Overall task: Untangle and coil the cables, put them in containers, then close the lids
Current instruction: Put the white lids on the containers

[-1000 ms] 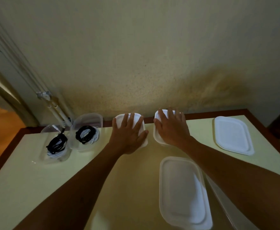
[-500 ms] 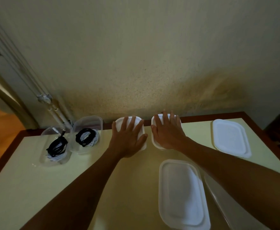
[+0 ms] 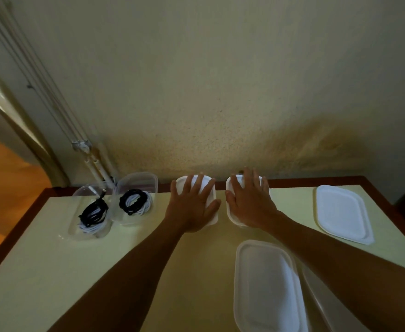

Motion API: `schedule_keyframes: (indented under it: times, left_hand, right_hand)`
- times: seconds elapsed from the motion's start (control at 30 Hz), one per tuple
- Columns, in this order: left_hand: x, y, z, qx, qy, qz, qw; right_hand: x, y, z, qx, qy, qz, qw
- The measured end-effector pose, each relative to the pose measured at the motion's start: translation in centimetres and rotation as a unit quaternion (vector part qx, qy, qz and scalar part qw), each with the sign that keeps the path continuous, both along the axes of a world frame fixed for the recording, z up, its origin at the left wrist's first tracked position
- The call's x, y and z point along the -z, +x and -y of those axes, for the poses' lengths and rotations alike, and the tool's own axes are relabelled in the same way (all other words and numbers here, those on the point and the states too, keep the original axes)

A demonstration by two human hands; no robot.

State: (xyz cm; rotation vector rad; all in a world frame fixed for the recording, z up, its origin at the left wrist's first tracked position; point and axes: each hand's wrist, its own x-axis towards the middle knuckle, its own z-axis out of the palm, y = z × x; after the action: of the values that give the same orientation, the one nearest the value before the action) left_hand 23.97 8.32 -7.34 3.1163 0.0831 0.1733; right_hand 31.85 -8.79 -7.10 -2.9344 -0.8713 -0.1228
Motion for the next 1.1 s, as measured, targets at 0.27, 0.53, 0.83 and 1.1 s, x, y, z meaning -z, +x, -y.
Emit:
schedule_keyframes:
  times: [0.27, 0.53, 0.83, 1.1]
  left_hand:
    - [-0.2, -0.3, 0.5, -0.031, -0.017, -0.012, 0.999]
    - [-1.3, -0.2, 0.0, 0.002, -0.017, -0.023, 1.0]
    - [-3.8, 0.7, 8.5, -0.058, -0.131, 0.176, 0.974]
    - [-7.6, 1.2, 22.2, 0.078, -0.356, -0.072, 0.928]
  right_hand:
    - [-1.5, 0.2, 1.3, -0.01, 0.161, -0.009, 0.987]
    - [-2.5, -1.2, 16.0, 0.105, 0.113, -0.051, 0.987]
    - [-2.2, -2.9, 25.0, 0.06, -0.023, -0.088, 0.994]
    - [-4.7, -4.3, 24.2, 0.163, 0.423, -0.102, 0.886]
